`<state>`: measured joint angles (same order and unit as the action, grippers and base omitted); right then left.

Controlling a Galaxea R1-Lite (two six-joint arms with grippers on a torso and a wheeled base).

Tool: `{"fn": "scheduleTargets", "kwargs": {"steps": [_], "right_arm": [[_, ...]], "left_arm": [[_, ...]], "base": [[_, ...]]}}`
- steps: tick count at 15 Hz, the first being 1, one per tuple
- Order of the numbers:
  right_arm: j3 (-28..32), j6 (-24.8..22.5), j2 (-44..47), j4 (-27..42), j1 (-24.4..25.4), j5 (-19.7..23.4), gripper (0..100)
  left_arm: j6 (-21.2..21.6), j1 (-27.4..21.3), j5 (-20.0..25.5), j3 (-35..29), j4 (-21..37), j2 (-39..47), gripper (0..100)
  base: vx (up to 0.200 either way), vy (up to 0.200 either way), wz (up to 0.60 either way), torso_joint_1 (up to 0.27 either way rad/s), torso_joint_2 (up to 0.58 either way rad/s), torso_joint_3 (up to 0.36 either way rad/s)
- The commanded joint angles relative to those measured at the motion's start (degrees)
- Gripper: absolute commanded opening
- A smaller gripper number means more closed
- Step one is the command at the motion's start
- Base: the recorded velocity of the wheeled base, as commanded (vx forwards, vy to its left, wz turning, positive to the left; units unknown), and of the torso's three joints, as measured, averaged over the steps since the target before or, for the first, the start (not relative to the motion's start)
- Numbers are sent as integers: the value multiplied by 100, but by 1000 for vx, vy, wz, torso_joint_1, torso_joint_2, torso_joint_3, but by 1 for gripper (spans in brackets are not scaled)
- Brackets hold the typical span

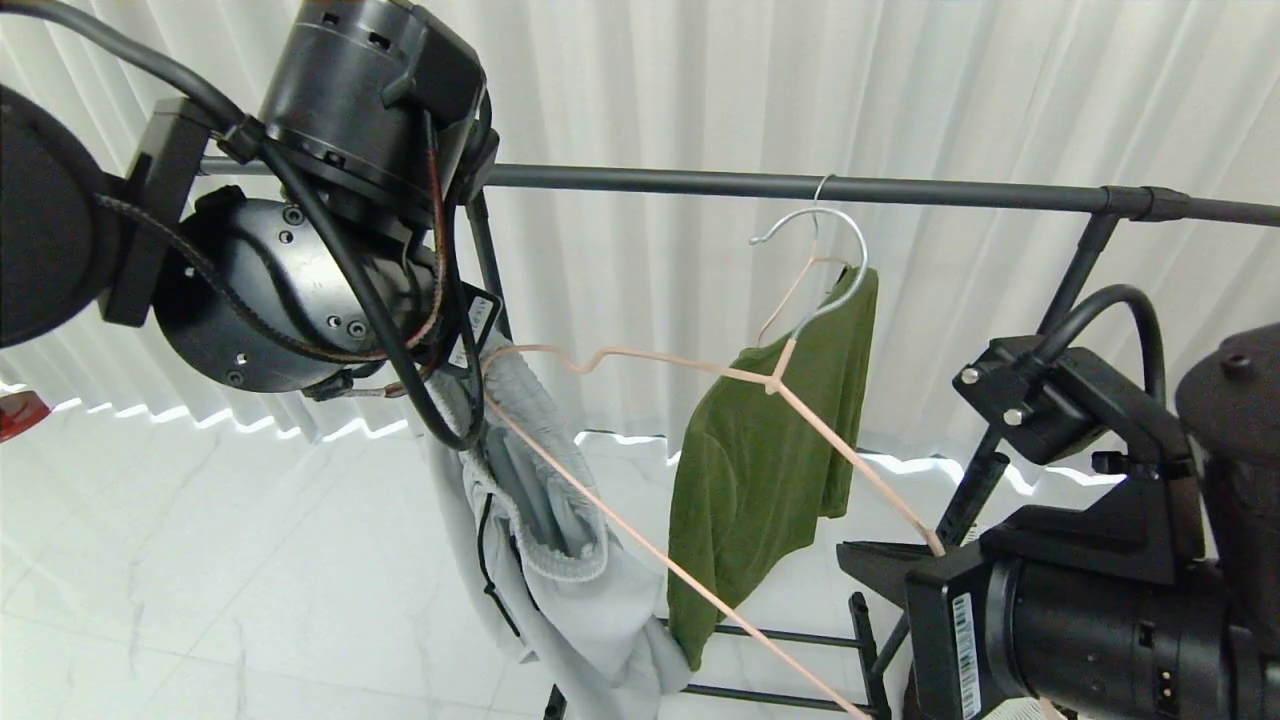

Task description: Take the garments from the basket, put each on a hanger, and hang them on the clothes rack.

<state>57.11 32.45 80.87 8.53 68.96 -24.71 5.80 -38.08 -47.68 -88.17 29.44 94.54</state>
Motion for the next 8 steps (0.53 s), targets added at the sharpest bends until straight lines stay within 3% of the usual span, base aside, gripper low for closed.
{"fn": "scheduleTargets", "kwargs": {"steps": [1,8], "right_arm": [[19,-2,7,-36,-32,-16,0],[63,-46,394,-634,21,-122,0]], "left_arm": [[-9,-120,-5,-7,0,12,0],[-106,-305,13,-68,-17,12,0]], "base": [[0,0,0,0,0,0],[0,0,0,0,0,0]]}}
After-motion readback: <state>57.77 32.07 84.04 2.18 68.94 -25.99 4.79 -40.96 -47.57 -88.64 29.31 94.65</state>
